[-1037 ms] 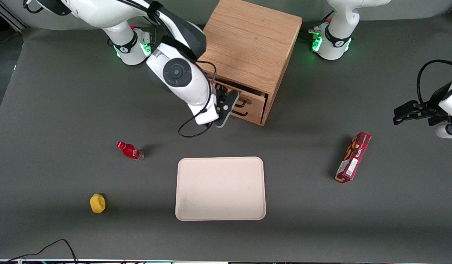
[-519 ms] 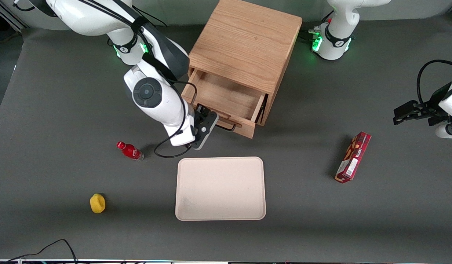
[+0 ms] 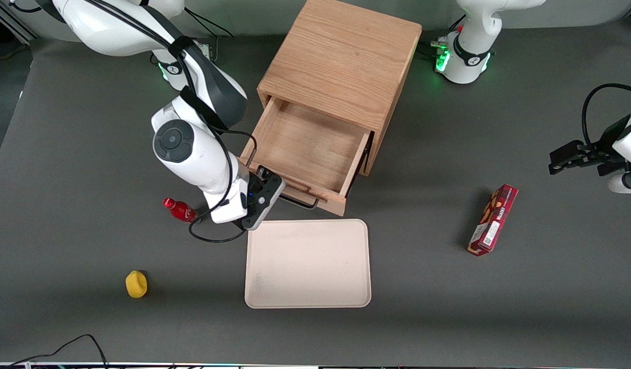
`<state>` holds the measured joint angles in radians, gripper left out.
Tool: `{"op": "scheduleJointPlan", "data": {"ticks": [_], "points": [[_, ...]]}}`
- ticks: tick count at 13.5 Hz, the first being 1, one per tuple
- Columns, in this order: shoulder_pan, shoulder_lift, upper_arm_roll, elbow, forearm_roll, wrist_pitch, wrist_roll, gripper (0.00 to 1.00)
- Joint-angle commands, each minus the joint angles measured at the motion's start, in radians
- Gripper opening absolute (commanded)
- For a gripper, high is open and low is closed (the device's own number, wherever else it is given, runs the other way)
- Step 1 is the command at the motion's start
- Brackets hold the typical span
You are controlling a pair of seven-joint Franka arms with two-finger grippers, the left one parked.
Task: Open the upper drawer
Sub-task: 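Pull the upper drawer handle outward with the right gripper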
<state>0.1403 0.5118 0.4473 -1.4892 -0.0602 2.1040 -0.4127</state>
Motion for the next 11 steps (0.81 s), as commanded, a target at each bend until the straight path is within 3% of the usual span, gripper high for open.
{"op": "scheduleJointPlan", "data": {"ticks": [1,9,11], "points": [[0.001,0.022,-0.007,0.032,-0.016,0.014,-0.023,1.0],[-0.018,0.03,-0.035,0.033,-0.01,0.099,-0.098,1.0],[-0.025,0.03,-0.035,0.049,0.032,0.097,-0.098,1.0]]}}
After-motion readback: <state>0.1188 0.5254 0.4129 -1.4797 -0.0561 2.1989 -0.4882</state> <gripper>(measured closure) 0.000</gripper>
